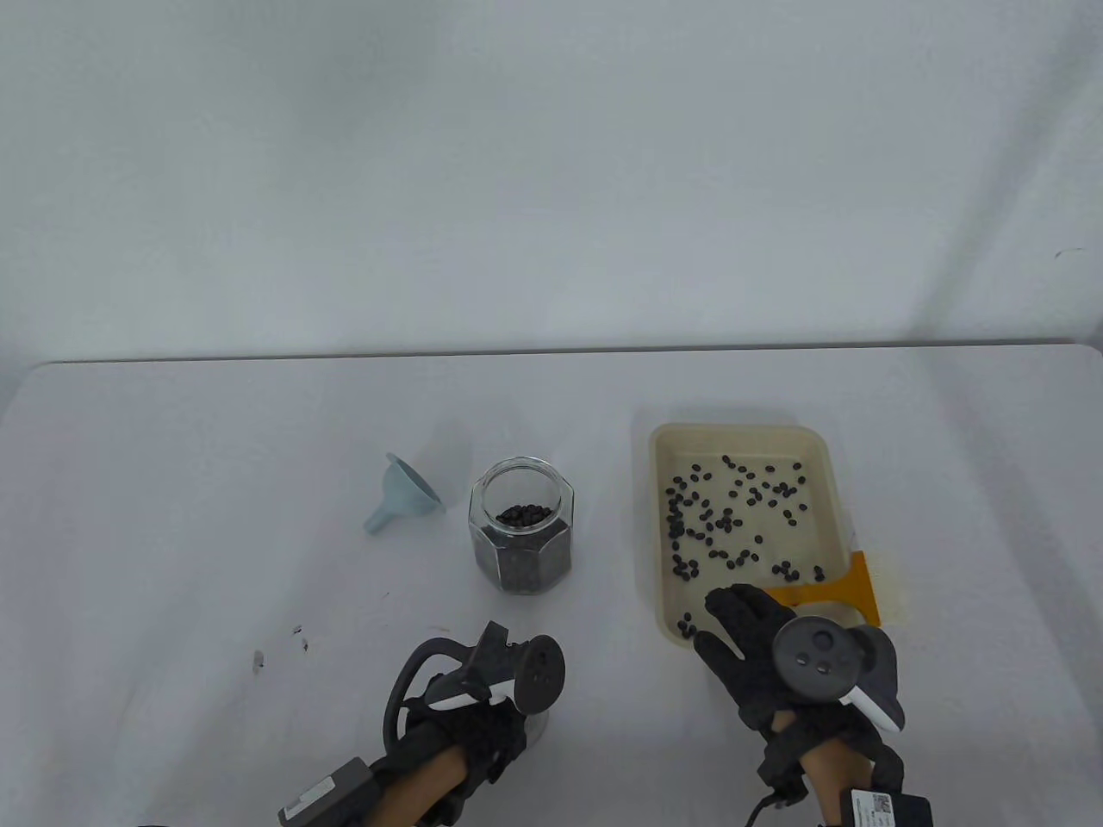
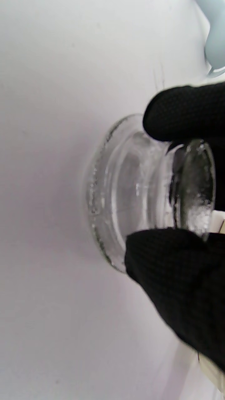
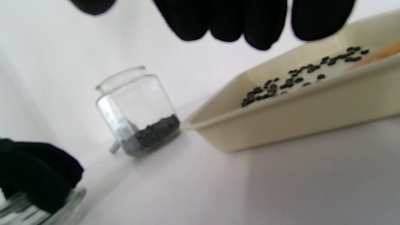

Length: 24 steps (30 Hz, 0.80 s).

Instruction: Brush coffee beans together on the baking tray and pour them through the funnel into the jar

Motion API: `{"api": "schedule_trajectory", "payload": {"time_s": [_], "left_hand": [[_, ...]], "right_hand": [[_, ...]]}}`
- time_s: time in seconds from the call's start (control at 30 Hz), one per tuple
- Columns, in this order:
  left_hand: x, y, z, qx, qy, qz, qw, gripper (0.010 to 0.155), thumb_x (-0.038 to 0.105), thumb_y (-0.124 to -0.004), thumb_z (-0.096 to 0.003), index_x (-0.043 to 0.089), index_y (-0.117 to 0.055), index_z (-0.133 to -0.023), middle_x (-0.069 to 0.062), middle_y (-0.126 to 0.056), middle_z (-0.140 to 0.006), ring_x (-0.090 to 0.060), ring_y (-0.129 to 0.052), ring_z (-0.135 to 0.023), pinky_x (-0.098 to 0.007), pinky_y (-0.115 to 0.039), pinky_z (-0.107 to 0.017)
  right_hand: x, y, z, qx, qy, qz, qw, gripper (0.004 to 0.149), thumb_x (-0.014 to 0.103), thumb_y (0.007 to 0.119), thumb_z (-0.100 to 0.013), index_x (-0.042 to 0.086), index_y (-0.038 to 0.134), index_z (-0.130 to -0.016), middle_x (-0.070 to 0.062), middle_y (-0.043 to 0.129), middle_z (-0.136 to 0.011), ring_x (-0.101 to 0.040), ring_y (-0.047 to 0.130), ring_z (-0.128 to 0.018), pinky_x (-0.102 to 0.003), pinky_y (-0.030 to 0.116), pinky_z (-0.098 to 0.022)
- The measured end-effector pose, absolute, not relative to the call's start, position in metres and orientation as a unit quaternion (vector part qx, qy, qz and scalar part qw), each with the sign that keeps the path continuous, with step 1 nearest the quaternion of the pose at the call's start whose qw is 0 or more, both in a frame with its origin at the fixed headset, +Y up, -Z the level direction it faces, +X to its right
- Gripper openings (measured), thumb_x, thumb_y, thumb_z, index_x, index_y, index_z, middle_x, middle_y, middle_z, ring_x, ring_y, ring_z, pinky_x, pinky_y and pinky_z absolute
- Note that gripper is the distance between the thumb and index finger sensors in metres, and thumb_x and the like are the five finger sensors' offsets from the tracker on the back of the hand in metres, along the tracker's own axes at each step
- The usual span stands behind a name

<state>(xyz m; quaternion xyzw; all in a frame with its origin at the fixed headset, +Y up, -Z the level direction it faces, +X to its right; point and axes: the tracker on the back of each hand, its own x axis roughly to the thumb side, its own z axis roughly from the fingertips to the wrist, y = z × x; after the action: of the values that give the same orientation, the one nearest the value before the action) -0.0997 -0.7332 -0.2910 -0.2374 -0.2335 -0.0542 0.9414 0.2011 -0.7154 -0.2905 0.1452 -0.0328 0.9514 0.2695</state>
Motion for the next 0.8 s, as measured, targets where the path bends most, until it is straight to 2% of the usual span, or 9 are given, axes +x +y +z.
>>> {"api": "schedule_trajectory", "payload": {"time_s": [0.27, 0.8], "left_hand": [[-0.0988, -0.7341, -0.2899, -0.230, -0.233, -0.052, 0.944, 0.066, 0.041, -0.096, -0.0406, 0.042, -0.066, -0.099, -0.012, -0.055, -0.112, -0.043, -0.072, -0.098, -0.050, -0.089, -0.057], [-0.0975, -0.7349, -0.2889, -0.260, -0.213, -0.056, 0.940, 0.067, 0.041, -0.093, -0.0431, 0.043, -0.060, -0.101, -0.012, -0.048, -0.114, -0.042, -0.066, -0.100, -0.050, -0.085, -0.060]], "right_hand": [[0.2014, -0.7153, -0.2902, 0.145, -0.033, 0.952, 0.269, 0.067, 0.056, 0.063, -0.050, 0.012, 0.067, -0.100, -0.026, 0.064, -0.103, -0.052, 0.072, -0.086, -0.067, 0.068, -0.052], [0.2014, -0.7151, -0.2894, 0.145, -0.035, 0.951, 0.270, 0.067, 0.056, 0.063, -0.050, 0.012, 0.067, -0.100, -0.026, 0.063, -0.103, -0.052, 0.072, -0.086, -0.067, 0.068, -0.052]]}}
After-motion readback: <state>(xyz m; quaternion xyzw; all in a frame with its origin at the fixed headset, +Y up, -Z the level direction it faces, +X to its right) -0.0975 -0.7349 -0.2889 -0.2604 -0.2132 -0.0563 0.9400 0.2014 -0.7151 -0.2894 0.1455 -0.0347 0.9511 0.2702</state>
